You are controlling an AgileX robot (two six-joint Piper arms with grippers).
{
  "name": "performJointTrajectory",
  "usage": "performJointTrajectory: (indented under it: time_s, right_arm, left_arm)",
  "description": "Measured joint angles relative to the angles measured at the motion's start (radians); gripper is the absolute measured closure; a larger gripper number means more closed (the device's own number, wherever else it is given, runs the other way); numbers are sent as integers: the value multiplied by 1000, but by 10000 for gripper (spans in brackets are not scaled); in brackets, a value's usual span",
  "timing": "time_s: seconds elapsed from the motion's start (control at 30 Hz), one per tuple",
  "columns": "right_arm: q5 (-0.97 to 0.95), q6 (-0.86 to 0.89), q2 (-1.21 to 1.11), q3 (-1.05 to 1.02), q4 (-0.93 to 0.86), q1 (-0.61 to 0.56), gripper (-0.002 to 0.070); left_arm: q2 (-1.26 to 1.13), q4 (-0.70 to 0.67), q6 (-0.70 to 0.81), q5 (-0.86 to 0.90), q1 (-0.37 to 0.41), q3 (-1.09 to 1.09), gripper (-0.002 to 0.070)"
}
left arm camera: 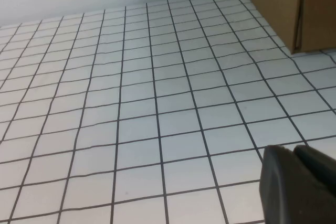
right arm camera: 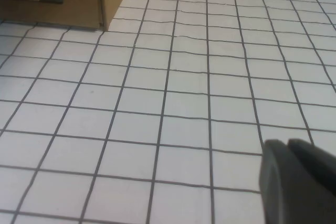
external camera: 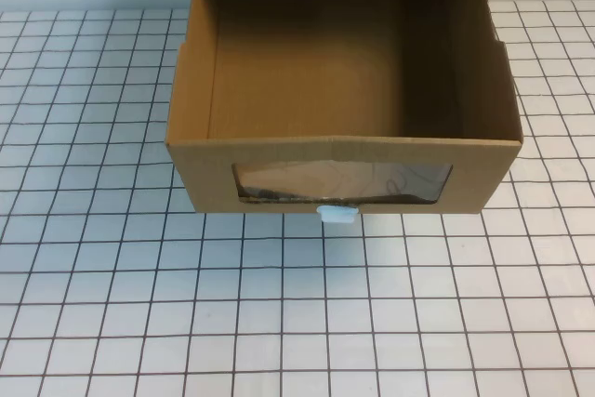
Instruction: Close the shoe box
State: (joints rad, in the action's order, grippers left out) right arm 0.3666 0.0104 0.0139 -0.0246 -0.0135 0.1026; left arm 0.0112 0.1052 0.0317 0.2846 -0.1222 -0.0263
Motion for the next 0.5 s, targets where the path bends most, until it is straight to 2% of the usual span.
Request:
performJointTrajectory:
  time_s: [0.5]
  right_arm:
    - [0, 0, 0, 0, 2, 0, 691]
  left_arm:
    - [0, 2, 0, 57, 0, 0, 677]
